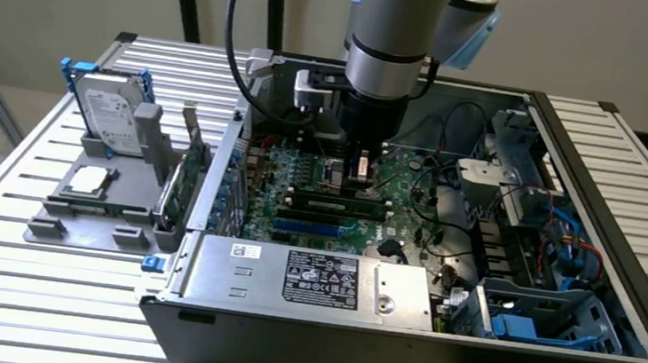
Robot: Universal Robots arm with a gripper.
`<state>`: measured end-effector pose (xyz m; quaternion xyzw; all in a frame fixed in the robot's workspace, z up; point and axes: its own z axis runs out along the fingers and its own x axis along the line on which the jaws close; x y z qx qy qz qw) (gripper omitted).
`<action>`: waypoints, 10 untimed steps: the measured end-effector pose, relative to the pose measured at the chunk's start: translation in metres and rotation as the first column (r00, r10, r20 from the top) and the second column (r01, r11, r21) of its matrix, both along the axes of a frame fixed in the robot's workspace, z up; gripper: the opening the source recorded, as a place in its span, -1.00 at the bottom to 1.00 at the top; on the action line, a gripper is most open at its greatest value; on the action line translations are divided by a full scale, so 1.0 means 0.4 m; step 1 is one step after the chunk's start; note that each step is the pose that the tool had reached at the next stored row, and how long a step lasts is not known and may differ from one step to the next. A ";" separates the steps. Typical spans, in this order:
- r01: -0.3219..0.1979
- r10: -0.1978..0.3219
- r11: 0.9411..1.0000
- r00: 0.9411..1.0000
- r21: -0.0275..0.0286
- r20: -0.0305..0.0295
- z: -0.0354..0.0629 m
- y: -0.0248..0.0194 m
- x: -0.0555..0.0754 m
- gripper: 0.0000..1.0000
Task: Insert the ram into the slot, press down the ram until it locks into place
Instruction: 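Press down the ram until it locks into place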
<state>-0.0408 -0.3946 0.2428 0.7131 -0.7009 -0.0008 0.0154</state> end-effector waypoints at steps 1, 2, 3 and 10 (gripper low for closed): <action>0.000 0.000 1.000 1.000 0.000 0.000 -0.002 0.000 -0.001 -0.79; 0.000 0.000 1.000 1.000 0.000 0.000 -0.005 0.000 -0.004 -0.79; 0.000 0.000 1.000 1.000 0.000 0.000 -0.007 0.000 -0.005 -0.79; 0.000 0.000 1.000 1.000 0.000 0.000 -0.017 0.007 -0.008 -0.79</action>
